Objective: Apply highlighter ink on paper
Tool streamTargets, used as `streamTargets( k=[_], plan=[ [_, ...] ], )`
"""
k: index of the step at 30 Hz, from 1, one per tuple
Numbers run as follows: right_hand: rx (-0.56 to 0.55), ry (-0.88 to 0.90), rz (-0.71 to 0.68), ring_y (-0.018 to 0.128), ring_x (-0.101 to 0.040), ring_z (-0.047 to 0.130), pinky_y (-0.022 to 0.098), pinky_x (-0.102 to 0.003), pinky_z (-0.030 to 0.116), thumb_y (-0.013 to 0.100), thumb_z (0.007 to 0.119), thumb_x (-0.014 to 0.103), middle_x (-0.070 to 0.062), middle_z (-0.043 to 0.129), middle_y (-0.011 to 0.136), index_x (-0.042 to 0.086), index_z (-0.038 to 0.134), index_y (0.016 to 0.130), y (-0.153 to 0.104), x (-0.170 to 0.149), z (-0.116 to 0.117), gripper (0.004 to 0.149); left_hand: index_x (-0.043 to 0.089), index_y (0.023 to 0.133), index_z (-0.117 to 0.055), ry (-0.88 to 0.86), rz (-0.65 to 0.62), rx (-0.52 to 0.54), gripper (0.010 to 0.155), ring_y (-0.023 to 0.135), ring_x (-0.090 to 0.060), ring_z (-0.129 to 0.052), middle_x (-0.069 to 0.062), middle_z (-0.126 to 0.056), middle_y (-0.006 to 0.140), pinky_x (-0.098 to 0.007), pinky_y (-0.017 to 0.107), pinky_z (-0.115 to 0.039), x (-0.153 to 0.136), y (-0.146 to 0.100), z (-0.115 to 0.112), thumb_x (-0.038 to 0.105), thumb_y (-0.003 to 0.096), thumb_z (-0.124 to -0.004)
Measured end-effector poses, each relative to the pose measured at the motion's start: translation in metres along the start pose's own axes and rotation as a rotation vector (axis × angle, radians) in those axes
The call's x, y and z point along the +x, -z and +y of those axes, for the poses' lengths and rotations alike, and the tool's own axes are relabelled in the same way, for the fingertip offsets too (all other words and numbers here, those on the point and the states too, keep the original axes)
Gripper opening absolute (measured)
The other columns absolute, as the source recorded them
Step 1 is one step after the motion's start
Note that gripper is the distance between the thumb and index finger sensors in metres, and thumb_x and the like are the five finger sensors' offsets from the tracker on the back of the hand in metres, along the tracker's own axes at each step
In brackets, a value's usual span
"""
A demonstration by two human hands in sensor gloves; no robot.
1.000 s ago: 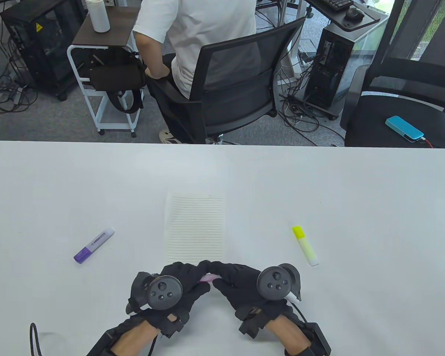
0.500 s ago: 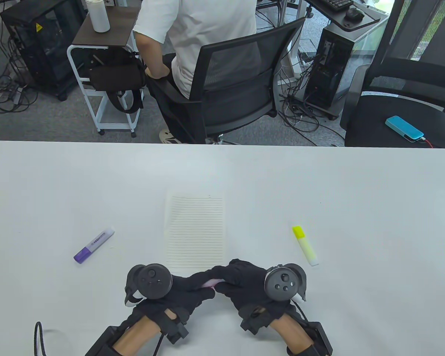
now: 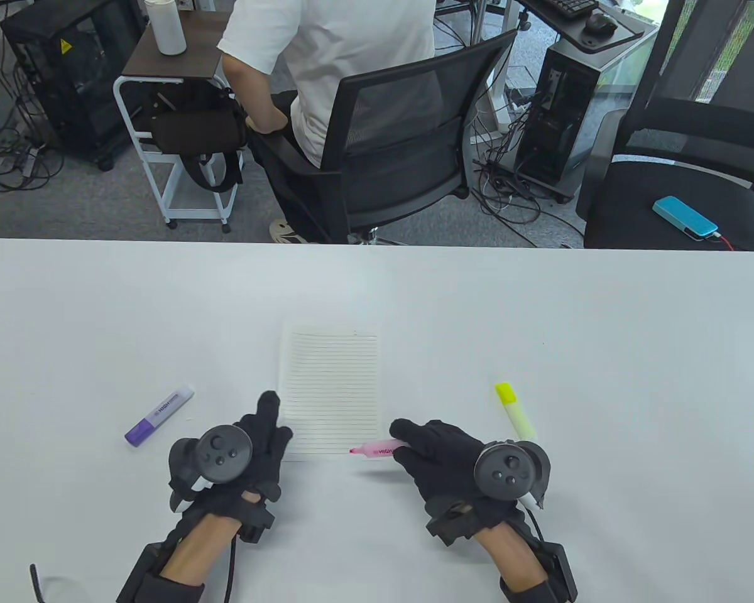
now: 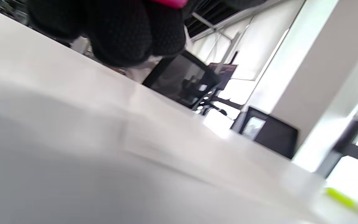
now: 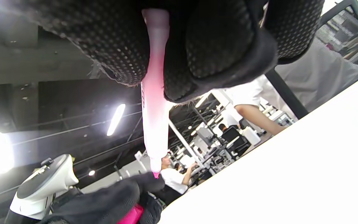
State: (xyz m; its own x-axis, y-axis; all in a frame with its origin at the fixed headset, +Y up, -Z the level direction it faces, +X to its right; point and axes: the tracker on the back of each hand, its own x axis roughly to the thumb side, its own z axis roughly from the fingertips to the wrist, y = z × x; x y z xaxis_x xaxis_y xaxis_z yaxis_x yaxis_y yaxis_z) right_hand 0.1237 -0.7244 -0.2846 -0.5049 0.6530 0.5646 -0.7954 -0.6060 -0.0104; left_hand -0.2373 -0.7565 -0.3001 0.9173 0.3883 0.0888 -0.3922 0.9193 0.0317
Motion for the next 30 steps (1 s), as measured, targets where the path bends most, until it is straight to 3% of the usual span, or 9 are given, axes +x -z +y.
streamTargets(
  k=[2, 4, 8, 14, 24, 30],
  plan=[
    [0.002, -0.014, 0.017, 0.035, -0.033, 0.096, 0.057, -0.064, 0.072, 0.046, 0.091, 0.031, -0.016, 0.099, 0.059, 0.019, 0.086, 0.087, 0.0, -0.001, 0.001, 0.043, 0.018, 0.108, -0.05, 0.166, 0.076, -0.052, 0.065, 0.067, -0.028, -0.092, -0.006, -0.078, 0.092, -0.056, 0.06, -0.073, -0.006, 0.004, -0.005, 0.044, 0.0492, -0.062],
    [0.014, -0.027, 0.027, 0.035, -0.033, 0.097, 0.057, -0.063, 0.073, 0.046, 0.091, 0.031, -0.016, 0.099, 0.059, 0.019, 0.086, 0.087, 0.0, -0.002, 0.002, 0.043, 0.026, 0.107, -0.059, 0.233, 0.148, -0.155, 0.061, 0.073, -0.03, -0.087, -0.007, -0.074, 0.096, -0.057, 0.063, -0.069, -0.009, 0.008, -0.011, 0.041, 0.0487, -0.067],
    [0.047, -0.021, 0.027, 0.036, -0.033, 0.097, 0.057, -0.063, 0.073, 0.046, 0.091, 0.031, -0.016, 0.099, 0.06, 0.019, 0.086, 0.087, 0.001, -0.002, 0.005, 0.043, 0.03, 0.105, -0.067, 0.319, 0.189, -0.253, 0.057, 0.083, -0.034, -0.076, -0.009, -0.064, 0.104, -0.06, 0.068, -0.059, -0.01, 0.012, -0.019, 0.037, 0.048, -0.072],
    [0.066, -0.041, 0.032, 0.037, -0.033, 0.097, 0.057, -0.063, 0.073, 0.047, 0.09, 0.031, -0.016, 0.099, 0.06, 0.019, 0.086, 0.087, 0.001, -0.001, 0.008, 0.043, 0.029, 0.108, -0.055, 0.333, 0.211, -0.311, 0.062, 0.094, -0.039, -0.061, -0.011, -0.048, 0.113, -0.063, 0.072, -0.049, -0.012, 0.014, -0.025, 0.033, 0.0482, -0.073],
    [0.047, -0.043, 0.095, 0.05, -0.038, 0.1, 0.058, -0.064, 0.072, 0.047, 0.091, 0.031, -0.013, 0.1, 0.072, 0.018, 0.086, 0.087, 0.009, -0.003, 0.004, 0.042, 0.026, 0.11, -0.048, 0.312, 0.197, -0.318, 0.066, 0.102, -0.044, -0.051, -0.013, -0.038, 0.115, -0.066, 0.073, -0.045, -0.01, 0.012, -0.024, 0.041, 0.0489, -0.07],
    [0.004, -0.013, 0.142, 0.047, -0.036, 0.097, 0.057, -0.063, 0.072, 0.048, 0.091, 0.032, -0.015, 0.098, 0.071, 0.018, 0.084, 0.088, 0.028, 0.013, 0.001, 0.043, 0.028, 0.11, -0.049, 0.251, 0.056, -0.27, 0.066, 0.107, -0.05, -0.037, -0.01, -0.04, 0.118, -0.07, 0.073, -0.034, 0.005, 0.009, -0.025, 0.044, 0.0489, -0.067]
  ],
)
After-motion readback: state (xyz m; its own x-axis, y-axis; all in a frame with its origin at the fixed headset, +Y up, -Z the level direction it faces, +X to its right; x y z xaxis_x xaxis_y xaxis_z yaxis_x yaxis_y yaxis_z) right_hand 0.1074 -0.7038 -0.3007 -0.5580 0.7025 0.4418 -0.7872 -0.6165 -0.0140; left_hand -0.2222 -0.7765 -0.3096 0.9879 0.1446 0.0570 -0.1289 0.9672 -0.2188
